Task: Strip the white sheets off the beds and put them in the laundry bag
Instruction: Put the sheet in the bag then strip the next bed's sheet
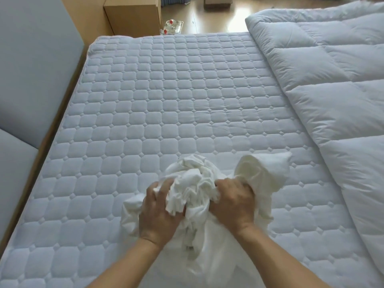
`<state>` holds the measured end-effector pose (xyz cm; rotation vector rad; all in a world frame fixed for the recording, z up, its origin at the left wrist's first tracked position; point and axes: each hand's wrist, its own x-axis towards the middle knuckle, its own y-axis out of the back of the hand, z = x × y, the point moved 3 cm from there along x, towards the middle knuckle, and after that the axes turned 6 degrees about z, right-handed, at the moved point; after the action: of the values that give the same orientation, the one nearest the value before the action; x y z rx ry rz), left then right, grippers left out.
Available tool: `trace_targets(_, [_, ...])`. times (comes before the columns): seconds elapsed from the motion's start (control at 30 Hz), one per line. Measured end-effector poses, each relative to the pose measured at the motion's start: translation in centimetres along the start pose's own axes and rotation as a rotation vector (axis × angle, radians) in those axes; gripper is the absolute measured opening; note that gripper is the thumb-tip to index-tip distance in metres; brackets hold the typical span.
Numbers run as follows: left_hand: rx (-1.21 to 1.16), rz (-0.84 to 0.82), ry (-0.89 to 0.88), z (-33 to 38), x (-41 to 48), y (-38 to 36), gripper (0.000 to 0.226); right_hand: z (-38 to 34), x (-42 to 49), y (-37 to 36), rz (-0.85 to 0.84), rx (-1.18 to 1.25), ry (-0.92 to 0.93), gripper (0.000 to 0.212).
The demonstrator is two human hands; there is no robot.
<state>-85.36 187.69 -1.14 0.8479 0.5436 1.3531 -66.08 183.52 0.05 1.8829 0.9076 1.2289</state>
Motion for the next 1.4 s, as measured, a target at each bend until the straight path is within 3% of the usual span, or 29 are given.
trace_targets(0.13, [0.101,-0.062,-0.151,-1.1,-2.0,-0.7,0.066,0.4,-4.3,-1.0,0.089,-0.103,0.020,0.034])
trace_targets(0.23, [0.007,-0.291,0.049,1.9,0.3,1.1,0.073,0.2,-4.2,-0.8,0.087,-0.101,0.008,0.034])
trace_targets(0.33, [0.148,-0.298,0.134,4.2,3.5,1.3,0.075,-0.1,-4.2,-0.3,0.037,-0.048,-0.023,0.032])
trace_targets(0.4, [0.193,-0.220,0.117,5.0,4.2,0.7,0.076,0.1,-4.4,0.4,-0.023,0.013,-0.049,0.032])
trace_targets(0.5, [0.244,-0.244,0.071,4.9,3.3,-0.6,0.112,0.3,-4.4,1.4,-0.179,0.106,-0.110,0.030])
trace_targets(0.57, [0.361,-0.275,0.029,4.9,2.2,-1.1,0.120,0.0,-4.5,2.2,-0.338,0.134,-0.171,0.040])
trace_targets(0.67, [0.453,-0.276,0.004,4.9,0.4,-1.4,0.107,-0.8,-2.9,4.8,-0.589,0.248,-0.377,0.058])
trace_targets(0.77, [0.440,-0.189,-0.063,4.3,-1.8,-1.8,0.089,0.0,-0.8,6.1,-0.654,0.451,-0.708,0.065])
trace_targets(0.87, [0.437,-0.153,-0.171,3.9,-3.5,-2.2,0.073,2.6,1.1,5.7,-0.693,0.304,-0.884,0.070])
trace_targets(0.97, [0.448,-0.178,-0.140,4.3,-2.2,-2.0,0.062,3.2,2.1,5.1,-0.831,0.167,-0.839,0.031])
trace_targets(1.1, [0.431,-0.266,-0.080,4.4,-0.7,-2.1,0.056,2.1,2.7,4.2,-0.891,-0.099,-0.520,0.041])
trace_targets(1.23, [0.417,-0.195,-0.090,3.6,-1.4,-2.4,0.062,2.4,2.5,4.7,-0.910,-0.529,-0.200,0.065])
trace_targets(1.3, [0.408,-0.154,-0.103,3.4,-1.5,-2.5,0.065,3.6,1.8,5.0,-0.944,-0.436,-0.296,0.076])
trace_targets(1.4, [0.397,-0.154,-0.101,3.3,-1.5,-2.5,0.068,4.4,0.0,5.5,-0.906,-0.050,-0.637,0.088])
